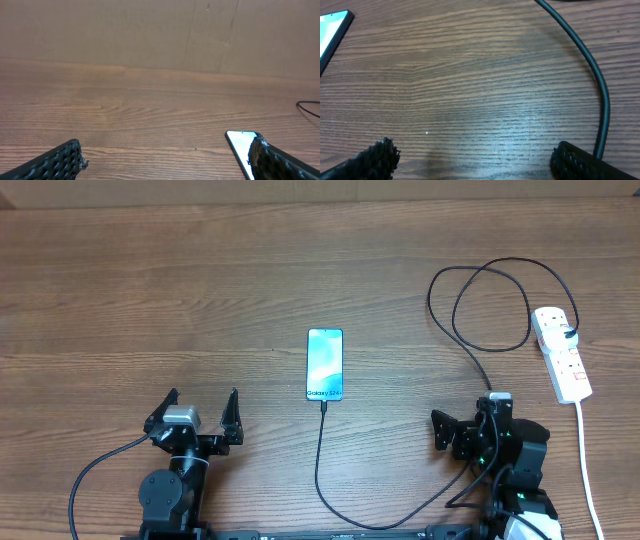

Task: Plug charger to phone and switch on socket

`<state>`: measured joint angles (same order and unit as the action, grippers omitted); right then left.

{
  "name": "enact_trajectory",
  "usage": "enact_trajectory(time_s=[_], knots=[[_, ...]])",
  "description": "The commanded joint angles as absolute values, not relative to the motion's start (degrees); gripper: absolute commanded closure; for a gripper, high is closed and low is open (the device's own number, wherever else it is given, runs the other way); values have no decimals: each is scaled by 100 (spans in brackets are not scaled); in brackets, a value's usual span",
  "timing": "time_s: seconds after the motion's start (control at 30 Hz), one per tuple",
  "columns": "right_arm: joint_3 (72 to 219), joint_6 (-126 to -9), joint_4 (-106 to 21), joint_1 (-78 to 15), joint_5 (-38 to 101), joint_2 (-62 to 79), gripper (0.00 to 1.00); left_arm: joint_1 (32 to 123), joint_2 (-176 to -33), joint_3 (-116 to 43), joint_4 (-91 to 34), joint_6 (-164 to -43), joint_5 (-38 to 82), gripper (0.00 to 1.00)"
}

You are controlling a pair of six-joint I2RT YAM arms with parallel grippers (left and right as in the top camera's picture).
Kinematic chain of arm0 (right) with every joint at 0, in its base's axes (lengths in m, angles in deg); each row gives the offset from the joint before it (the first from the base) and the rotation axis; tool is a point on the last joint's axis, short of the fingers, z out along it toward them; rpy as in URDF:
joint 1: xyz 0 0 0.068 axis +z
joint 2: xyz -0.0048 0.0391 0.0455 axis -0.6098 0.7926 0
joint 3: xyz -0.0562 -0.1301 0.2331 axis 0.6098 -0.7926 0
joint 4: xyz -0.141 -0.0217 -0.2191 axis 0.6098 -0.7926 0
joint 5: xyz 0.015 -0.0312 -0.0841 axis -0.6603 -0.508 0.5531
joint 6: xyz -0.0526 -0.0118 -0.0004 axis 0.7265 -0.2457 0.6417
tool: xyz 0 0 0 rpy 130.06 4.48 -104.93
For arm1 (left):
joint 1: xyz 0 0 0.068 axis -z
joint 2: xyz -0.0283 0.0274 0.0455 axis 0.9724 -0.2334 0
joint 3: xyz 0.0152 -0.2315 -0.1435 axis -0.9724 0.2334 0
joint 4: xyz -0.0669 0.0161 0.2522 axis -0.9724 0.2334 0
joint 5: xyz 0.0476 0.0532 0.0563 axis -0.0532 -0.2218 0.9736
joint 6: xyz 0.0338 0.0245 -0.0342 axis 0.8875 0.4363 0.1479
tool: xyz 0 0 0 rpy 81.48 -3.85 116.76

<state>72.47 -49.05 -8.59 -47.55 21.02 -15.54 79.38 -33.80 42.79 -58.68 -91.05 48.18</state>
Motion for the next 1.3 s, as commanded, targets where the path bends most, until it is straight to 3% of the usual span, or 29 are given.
enact_trajectory(time_s=[0.0, 0.83, 1.27], knots=[[7190, -4958, -1042, -4727, 2204, -1938, 0, 7898, -3314, 4301, -5857, -9017, 4868, 0], [7190, -4715, -1331, -4589, 2145, -5790, 0, 7898, -3314, 4301, -5857, -9017, 4866, 0], [7190, -4466, -1327, -4228, 2091, -6192, 0, 7898, -3317, 4301, -5857, -9017, 4868, 1]])
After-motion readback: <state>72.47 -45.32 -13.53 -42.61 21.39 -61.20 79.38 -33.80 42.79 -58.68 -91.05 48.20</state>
